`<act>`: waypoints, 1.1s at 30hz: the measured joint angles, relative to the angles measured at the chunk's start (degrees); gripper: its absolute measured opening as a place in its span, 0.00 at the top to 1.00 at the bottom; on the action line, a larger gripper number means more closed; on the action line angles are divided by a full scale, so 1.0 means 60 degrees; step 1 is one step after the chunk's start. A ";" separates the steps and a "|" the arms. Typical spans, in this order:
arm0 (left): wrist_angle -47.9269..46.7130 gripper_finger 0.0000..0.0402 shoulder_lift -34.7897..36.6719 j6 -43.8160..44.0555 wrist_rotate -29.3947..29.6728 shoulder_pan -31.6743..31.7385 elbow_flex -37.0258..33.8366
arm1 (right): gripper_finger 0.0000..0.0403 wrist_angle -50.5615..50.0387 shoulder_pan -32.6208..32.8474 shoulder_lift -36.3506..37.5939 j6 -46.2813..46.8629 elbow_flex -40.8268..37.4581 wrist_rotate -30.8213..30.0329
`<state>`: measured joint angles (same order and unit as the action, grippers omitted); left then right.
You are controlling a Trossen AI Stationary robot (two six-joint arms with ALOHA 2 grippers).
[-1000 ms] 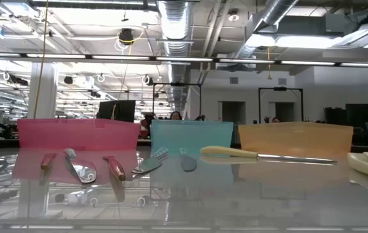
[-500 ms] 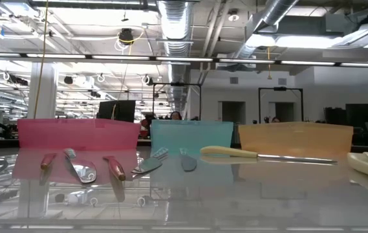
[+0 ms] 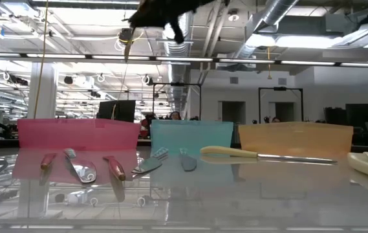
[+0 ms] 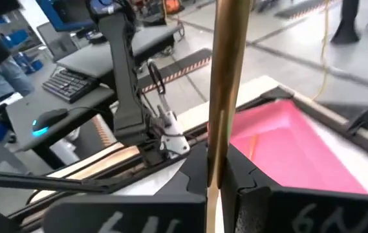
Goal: Sort silverware by color (type)
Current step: Put the gold knife into the red bin
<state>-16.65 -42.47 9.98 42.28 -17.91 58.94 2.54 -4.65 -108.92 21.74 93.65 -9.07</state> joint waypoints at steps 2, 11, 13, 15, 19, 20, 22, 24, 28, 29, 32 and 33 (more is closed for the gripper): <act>-0.0271 0.80 0.0223 -0.0032 0.0182 0.0000 0.0000 | 0.96 0.0031 -0.0288 -0.0494 0.0148 0.0424 0.0212; -0.1798 0.80 0.0987 0.0067 0.0710 0.0001 0.0000 | 0.96 -0.0269 -0.1104 -0.2853 0.0483 0.3174 0.1363; -0.1870 0.80 0.1090 0.0072 0.0782 0.0004 0.0000 | 0.96 -0.0525 -0.1177 -0.3411 0.0480 0.3968 0.1556; -0.1850 0.80 0.1159 0.0076 0.0880 0.0004 0.0000 | 0.96 -0.0892 -0.1270 -0.3947 0.0477 0.4759 0.1819; -0.1857 0.80 0.1176 -0.0007 0.1376 0.0004 0.0000 | 0.96 -0.1570 -0.1442 -0.4993 0.0327 0.6302 0.2380; -0.1866 0.80 0.1170 -0.0069 0.1542 0.0004 0.0000 | 0.96 -0.1831 -0.1482 -0.5225 0.0304 0.6637 0.2521; -0.1907 0.80 0.1167 -0.0123 0.1838 0.0004 0.0000 | 0.96 -0.1835 -0.1574 -0.5561 0.0301 0.6879 0.2813; -0.1930 0.80 0.1169 -0.0112 0.2149 0.0004 0.0000 | 0.96 -0.1769 -0.1680 -0.5601 0.0394 0.6643 0.3090; -0.2108 0.80 0.1172 0.0134 0.2655 0.0004 0.0000 | 0.96 -0.2263 -0.1846 -0.5802 0.0325 0.6661 0.3309; -0.2145 0.80 0.1172 0.0134 0.2768 0.0002 0.0000 | 0.96 -0.2390 -0.1895 -0.5823 0.0322 0.6648 0.3426; -0.2277 0.80 0.1158 0.0132 0.3145 0.0002 0.0000 | 0.96 -0.2275 -0.1905 -0.6045 0.0107 0.6666 0.3453; -0.2297 0.80 0.1153 0.0134 0.3300 0.0001 0.0000 | 0.96 -0.2329 -0.1889 -0.6078 0.0074 0.6668 0.3448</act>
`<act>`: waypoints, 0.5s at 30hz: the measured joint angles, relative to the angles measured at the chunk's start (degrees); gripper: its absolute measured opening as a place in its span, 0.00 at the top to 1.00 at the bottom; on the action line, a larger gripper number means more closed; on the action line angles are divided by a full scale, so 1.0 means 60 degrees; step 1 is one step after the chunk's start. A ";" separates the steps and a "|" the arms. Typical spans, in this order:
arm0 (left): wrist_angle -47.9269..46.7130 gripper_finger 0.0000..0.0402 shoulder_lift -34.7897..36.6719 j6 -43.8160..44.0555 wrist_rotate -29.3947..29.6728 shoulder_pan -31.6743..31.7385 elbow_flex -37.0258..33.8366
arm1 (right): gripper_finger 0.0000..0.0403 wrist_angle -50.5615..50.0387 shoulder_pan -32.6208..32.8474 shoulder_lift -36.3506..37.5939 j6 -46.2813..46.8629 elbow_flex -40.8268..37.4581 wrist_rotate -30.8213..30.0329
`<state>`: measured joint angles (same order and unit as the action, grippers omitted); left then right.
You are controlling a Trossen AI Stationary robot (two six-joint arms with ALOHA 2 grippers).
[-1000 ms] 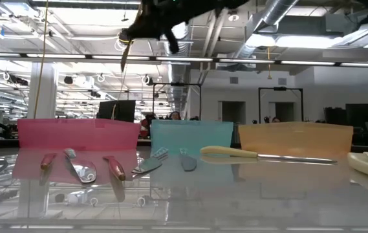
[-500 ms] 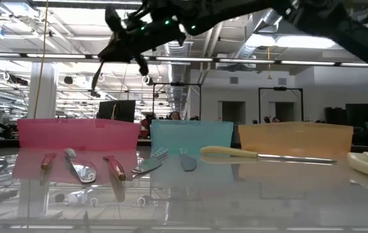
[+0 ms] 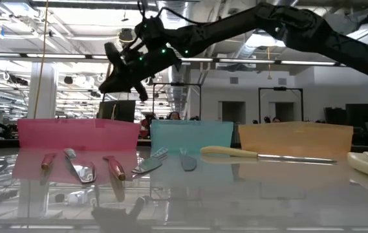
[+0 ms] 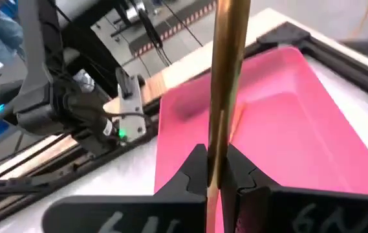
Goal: Sort silverware by color (type)
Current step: Put the gold knife into the red bin
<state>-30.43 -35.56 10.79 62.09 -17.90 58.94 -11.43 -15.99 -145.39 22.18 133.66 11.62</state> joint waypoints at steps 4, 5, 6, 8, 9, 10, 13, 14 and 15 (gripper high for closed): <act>-0.0041 0.80 -0.0002 0.0000 0.0295 0.0002 0.0000 | 0.96 -0.0572 0.0040 -0.0210 -0.0085 -0.0022 0.0000; -0.0037 0.80 0.0001 0.0000 0.0295 0.0002 0.0000 | 0.96 -0.0456 0.0075 -0.0293 -0.0177 -0.0007 -0.0096; -0.0037 0.80 0.0001 0.0000 0.0299 0.0002 0.0000 | 0.96 -0.0493 0.0067 -0.0332 -0.0226 -0.0011 -0.0106; -0.0041 0.80 0.0001 0.0000 0.0302 0.0002 0.0000 | 0.96 -0.0576 0.0066 -0.0378 -0.0250 -0.0039 -0.0106; -0.0056 0.80 0.0001 -0.0002 0.0304 0.0002 0.0000 | 0.96 -0.0569 0.0069 -0.0380 -0.0254 -0.0039 -0.0119; -0.0085 0.80 0.0001 -0.0001 0.0336 0.0002 0.0000 | 0.96 -0.0520 0.0069 -0.0380 -0.0277 -0.0034 -0.0147; -0.0193 0.80 0.0001 0.0009 0.0479 0.0002 0.0000 | 0.96 -0.0407 0.0069 -0.0456 -0.0278 0.0001 -0.0153; -0.0194 0.80 0.0001 0.0018 0.0484 0.0002 0.0000 | 0.96 -0.0514 0.0069 -0.0485 -0.0278 -0.0009 -0.0154; -0.0194 0.80 0.0001 0.0045 0.0481 0.0002 0.0000 | 0.96 -0.0514 0.0069 -0.0514 -0.0251 -0.0023 -0.0155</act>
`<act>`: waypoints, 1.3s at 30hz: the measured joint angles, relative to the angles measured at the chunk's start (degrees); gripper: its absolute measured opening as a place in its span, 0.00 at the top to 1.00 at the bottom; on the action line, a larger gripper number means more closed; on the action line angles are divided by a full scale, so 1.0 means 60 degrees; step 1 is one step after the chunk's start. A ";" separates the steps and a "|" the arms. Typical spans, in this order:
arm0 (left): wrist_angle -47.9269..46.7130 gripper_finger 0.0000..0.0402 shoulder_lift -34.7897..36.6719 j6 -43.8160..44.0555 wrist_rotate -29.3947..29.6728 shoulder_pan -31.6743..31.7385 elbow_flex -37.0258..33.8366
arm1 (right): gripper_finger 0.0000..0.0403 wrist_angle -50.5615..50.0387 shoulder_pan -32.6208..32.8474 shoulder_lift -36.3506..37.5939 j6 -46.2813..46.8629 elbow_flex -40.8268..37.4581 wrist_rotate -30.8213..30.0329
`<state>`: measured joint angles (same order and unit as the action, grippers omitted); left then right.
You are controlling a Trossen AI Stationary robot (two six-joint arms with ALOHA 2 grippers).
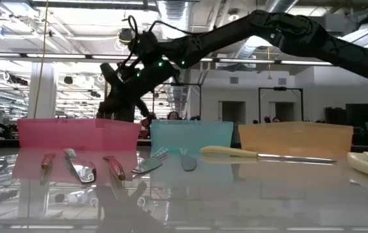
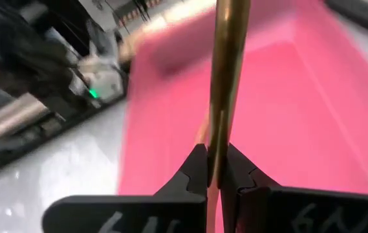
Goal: Sort silverware by color (type)
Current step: Put the gold knife into the red bin
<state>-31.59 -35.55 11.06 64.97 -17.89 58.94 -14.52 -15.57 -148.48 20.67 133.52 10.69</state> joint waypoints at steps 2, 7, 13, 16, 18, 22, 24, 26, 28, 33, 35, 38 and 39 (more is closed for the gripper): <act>0.0000 0.80 0.0000 0.0007 -0.0002 0.0000 0.0000 | 0.96 -0.0040 0.0000 -0.0009 -0.0026 -0.0002 -0.0006; -0.0143 0.80 0.0000 0.0019 0.0000 0.0000 0.0000 | 0.91 -0.0014 0.0000 0.0003 -0.0046 0.0002 -0.0027; -0.0186 0.80 0.0000 0.0020 0.0007 0.0000 0.0000 | 0.91 -0.0258 -0.0040 0.0003 -0.0016 0.0002 -0.0021; -0.0186 0.80 0.0000 0.0020 0.0011 0.0000 0.0000 | 0.91 -0.0181 -0.0040 0.0003 -0.0023 0.0002 -0.0024; -0.0186 0.80 0.0000 0.0024 0.0012 0.0000 0.0000 | 0.91 -0.0108 -0.0036 0.0003 -0.0023 0.0002 -0.0022; -0.0296 0.80 0.0000 0.0028 0.0029 0.0000 0.0000 | 0.89 -0.0012 -0.0036 0.0003 0.0005 0.0002 -0.0020; -0.0383 0.80 0.0000 0.0065 0.0034 0.0000 0.0000 | 0.89 -0.0016 -0.0036 0.0003 0.0090 0.0002 -0.0020; -0.0412 0.80 0.0000 0.0119 0.0033 0.0000 0.0000 | 0.89 -0.0016 -0.0036 0.0003 0.0119 0.0002 -0.0024; -0.0409 0.80 0.0000 0.0122 0.0036 0.0000 0.0000 | 0.89 -0.0009 -0.0036 0.0003 0.0119 0.0002 -0.0024; -0.0408 0.80 0.0000 0.0130 0.0033 0.0000 0.0000 | 0.88 -0.0009 -0.0036 0.0003 0.0142 0.0002 -0.0020; -0.0408 0.80 0.0000 0.0131 0.0033 0.0000 0.0000 | 0.88 -0.0007 -0.0036 0.0003 0.0151 0.0002 -0.0020; -0.0404 0.80 0.0000 0.0133 0.0033 0.0000 0.0000 | 0.88 -0.0009 -0.0036 0.0003 0.0150 0.0002 -0.0020; -0.0404 0.80 0.0000 0.0133 0.0029 0.0000 0.0000 | 0.88 -0.0009 -0.0036 0.0003 0.0149 0.0002 -0.0018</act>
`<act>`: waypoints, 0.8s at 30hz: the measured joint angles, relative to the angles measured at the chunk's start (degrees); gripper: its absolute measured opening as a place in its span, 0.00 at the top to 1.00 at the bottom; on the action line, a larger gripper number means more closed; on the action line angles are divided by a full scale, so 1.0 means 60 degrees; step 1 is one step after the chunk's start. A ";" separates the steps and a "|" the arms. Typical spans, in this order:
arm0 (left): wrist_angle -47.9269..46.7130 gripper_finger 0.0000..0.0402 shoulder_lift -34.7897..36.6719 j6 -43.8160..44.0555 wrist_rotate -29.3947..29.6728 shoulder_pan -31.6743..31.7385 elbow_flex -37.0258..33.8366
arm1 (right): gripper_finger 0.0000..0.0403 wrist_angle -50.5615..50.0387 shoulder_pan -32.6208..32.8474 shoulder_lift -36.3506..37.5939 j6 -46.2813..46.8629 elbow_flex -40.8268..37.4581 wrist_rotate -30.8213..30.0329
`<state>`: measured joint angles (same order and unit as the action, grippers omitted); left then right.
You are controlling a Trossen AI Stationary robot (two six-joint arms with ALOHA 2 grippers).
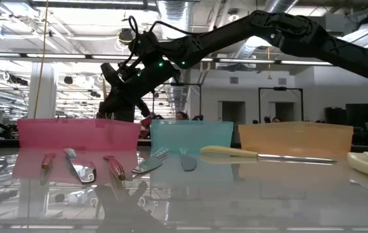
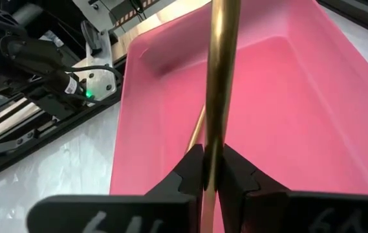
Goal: Sort silverware by color (type)
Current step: Put the gold knife into the red bin, then put the white and blue knife into the green bin
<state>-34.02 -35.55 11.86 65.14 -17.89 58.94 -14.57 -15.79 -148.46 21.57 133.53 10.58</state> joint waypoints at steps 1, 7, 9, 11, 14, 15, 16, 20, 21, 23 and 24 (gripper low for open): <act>0.0000 0.80 0.0000 0.0000 -0.0003 0.0000 0.0000 | 0.88 0.0002 0.0000 0.0000 0.0002 0.0000 0.0001; 0.0004 0.80 0.0000 0.0129 -0.0114 -0.0003 0.0000 | 0.84 0.0010 0.0000 0.0001 -0.0001 0.0000 0.0001; 0.0021 0.80 -0.0003 0.0310 -0.0124 0.0000 0.0000 | 0.81 0.0017 0.0000 0.0004 -0.0001 0.0000 0.0003; 0.0125 0.80 -0.0001 0.0474 -0.0127 0.0000 0.0000 | 0.78 0.0018 0.0000 0.0004 -0.0001 0.0000 0.0005; 0.0475 0.80 -0.0004 0.0712 -0.0128 0.0000 0.0000 | 0.74 0.0022 0.0000 0.0004 0.0006 0.0000 0.0005; 0.0728 0.80 -0.0004 0.0758 -0.0128 0.0000 0.0000 | 0.73 0.0022 0.0000 0.0004 0.0044 0.0000 0.0005; 0.1021 0.80 -0.0004 0.0797 -0.0128 0.0000 0.0003 | 0.72 0.0022 0.0000 0.0004 0.0079 0.0000 0.0005; 0.3261 0.80 -0.0007 0.0803 0.0023 0.0000 0.0010 | 0.72 0.0022 0.0000 0.0004 0.0149 0.0000 0.0005; 0.4074 0.80 -0.0007 0.0693 0.0166 -0.0004 0.0041 | 0.72 0.0024 0.0000 0.0007 0.0184 0.0000 0.0008; 0.5704 0.80 -0.0007 0.0243 0.0456 -0.0007 0.0139 | 0.72 0.0032 0.0000 0.0007 0.0236 0.0000 0.0009; 0.6509 0.80 -0.0007 -0.0054 0.0520 -0.0007 0.0179 | 0.72 0.0035 0.0000 0.0007 0.0305 0.0000 0.0009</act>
<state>5.03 -35.59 11.53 68.27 -17.93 60.01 -14.36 -15.79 -148.42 23.40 133.53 10.63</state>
